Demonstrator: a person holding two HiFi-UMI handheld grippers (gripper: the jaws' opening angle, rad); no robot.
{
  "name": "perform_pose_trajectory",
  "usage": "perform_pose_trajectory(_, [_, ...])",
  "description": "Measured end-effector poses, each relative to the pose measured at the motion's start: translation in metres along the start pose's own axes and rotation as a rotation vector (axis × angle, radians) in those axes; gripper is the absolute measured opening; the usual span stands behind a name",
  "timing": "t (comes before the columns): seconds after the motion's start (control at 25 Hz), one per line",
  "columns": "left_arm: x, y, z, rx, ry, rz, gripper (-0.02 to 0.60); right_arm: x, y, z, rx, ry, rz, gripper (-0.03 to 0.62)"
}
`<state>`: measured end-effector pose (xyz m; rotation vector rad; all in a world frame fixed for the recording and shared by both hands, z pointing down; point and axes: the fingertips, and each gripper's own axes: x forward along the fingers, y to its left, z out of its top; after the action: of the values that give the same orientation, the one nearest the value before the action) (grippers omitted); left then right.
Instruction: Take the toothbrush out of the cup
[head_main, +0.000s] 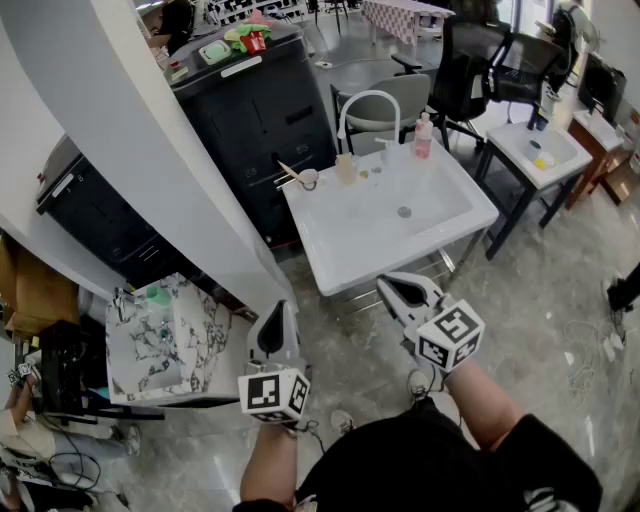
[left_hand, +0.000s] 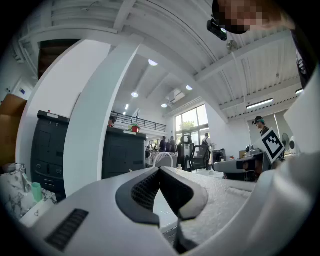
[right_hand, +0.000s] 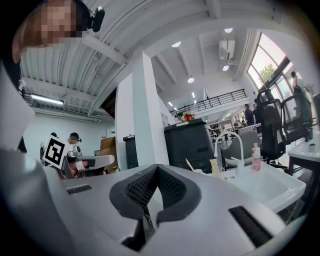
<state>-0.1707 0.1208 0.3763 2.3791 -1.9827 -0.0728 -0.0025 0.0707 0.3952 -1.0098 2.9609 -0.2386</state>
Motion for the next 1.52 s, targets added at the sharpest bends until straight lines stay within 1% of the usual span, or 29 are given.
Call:
perform_pose_trajectory(0.32, [0.005, -0.006, -0.001, -0.002, -0.001, -0.007, 0.003, -0.001, -0.006, -0.001, 0.001, 0.005, -0.005, -0.003])
perform_pose_trajectory(0.56, [0.005, -0.007, 0.000, 0.000, -0.006, -0.010, 0.005, -0.003, -0.009, -0.002, 0.026, -0.004, -0.016, 0.000])
perform_pose_trajectory(0.88, [0.011, -0.014, 0.000, -0.010, -0.005, -0.025, 0.005, -0.007, -0.017, 0.000, 0.014, -0.008, -0.031, 0.002])
perform_pose_trajectory(1.04, [0.016, -0.018, 0.000, -0.005, -0.004, -0.024, 0.005, -0.010, -0.023, -0.001, 0.014, -0.009, -0.031, 0.012])
perform_pose_trajectory(1.28, [0.028, -0.027, -0.003, -0.006, 0.001, -0.023, 0.005, -0.013, -0.038, 0.000, 0.028, -0.019, -0.029, 0.057])
perform_pose_trajectory(1.52, [0.048, -0.044, -0.007, 0.006, 0.010, -0.017, 0.008, -0.018, -0.065, 0.006, 0.031, -0.034, -0.014, 0.126])
